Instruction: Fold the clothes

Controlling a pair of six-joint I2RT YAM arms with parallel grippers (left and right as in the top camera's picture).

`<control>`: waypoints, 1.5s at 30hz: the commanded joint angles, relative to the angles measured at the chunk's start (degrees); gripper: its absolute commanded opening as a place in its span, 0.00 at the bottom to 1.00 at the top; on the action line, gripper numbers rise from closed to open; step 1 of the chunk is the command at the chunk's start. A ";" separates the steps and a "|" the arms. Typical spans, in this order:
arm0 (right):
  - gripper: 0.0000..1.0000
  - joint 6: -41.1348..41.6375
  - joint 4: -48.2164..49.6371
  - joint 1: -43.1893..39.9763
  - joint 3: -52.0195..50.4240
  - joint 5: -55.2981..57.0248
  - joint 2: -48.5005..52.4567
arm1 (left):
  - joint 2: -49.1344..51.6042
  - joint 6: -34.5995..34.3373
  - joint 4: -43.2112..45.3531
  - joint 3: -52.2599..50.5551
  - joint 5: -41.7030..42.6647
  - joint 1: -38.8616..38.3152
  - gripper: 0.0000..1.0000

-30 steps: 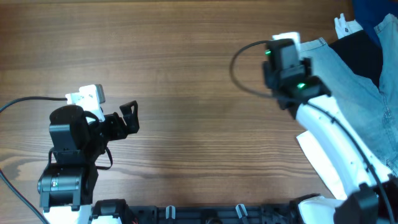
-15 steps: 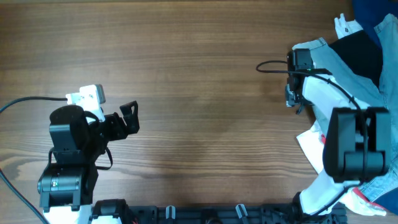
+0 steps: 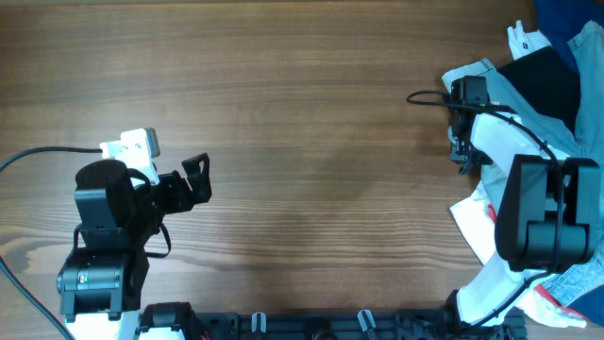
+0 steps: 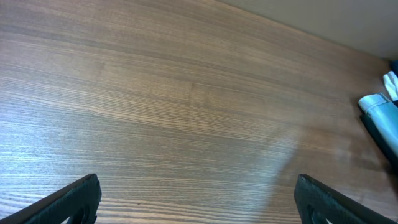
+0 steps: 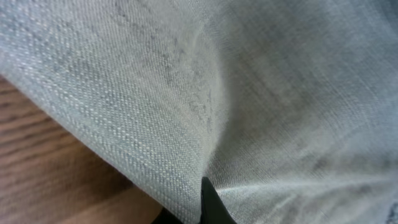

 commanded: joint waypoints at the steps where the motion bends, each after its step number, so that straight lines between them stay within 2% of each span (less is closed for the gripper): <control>1: 0.04 -0.70 -3.15 -0.13 4.79 1.22 -8.41 | -0.20 -0.33 0.20 1.05 0.92 -0.28 1.00; 5: 0.04 -2.01 -2.95 -0.13 6.21 -0.07 -19.50 | -0.20 -0.33 0.17 1.05 0.92 -0.28 1.00; 8: 0.04 -6.49 -1.90 -0.09 6.21 -9.29 -26.01 | -0.20 -0.33 0.20 1.05 0.92 -0.28 1.00; 11: 0.04 -7.10 -2.14 0.11 6.21 -15.50 -30.14 | -0.20 -0.33 0.20 1.05 0.92 -0.28 1.00; 14: 0.05 -12.61 -2.38 2.67 6.21 -23.63 -33.03 | -0.20 -0.33 0.17 1.05 0.94 -0.28 1.00; 18: 0.04 -8.39 -0.39 6.25 6.21 -8.11 -37.24 | -0.20 -0.33 0.17 1.05 0.94 -0.28 1.00; 21: 0.04 -9.07 -1.97 6.23 6.12 -8.66 -37.07 | -0.20 -0.33 0.20 1.05 0.92 -0.28 1.00; 24: 0.05 -9.53 -4.24 6.19 5.51 -14.86 -34.40 | -0.20 -0.33 0.17 1.05 0.92 -0.28 1.00; 27: 0.12 -9.25 -6.51 6.19 5.35 -18.82 -29.00 | -0.20 -0.33 0.13 1.05 0.92 -0.28 1.00; 31: 0.04 -8.48 -6.62 6.19 5.35 -18.80 -24.00 | -0.20 -0.33 0.15 1.05 0.92 -0.28 1.00; 34: 0.04 -6.43 -5.95 6.27 5.38 -18.86 -23.17 | -0.20 -0.33 0.17 1.05 0.92 -0.28 1.00; 36: 0.04 -8.61 -5.88 7.54 6.36 -20.61 -24.41 | -0.20 -0.33 0.20 1.05 0.92 -0.28 1.00; 39: 0.04 -12.92 -5.90 14.60 11.89 -20.72 -27.96 | -0.20 -0.31 0.61 1.05 0.90 -0.28 1.00; 42: 0.04 -12.85 -5.38 24.57 17.55 -20.76 -28.28 | -0.15 -0.31 1.07 1.05 0.92 -0.28 1.00; 45: 0.04 -10.80 -0.61 32.04 17.84 -21.16 -26.21 | 0.20 -0.33 1.05 1.05 0.92 -0.28 1.00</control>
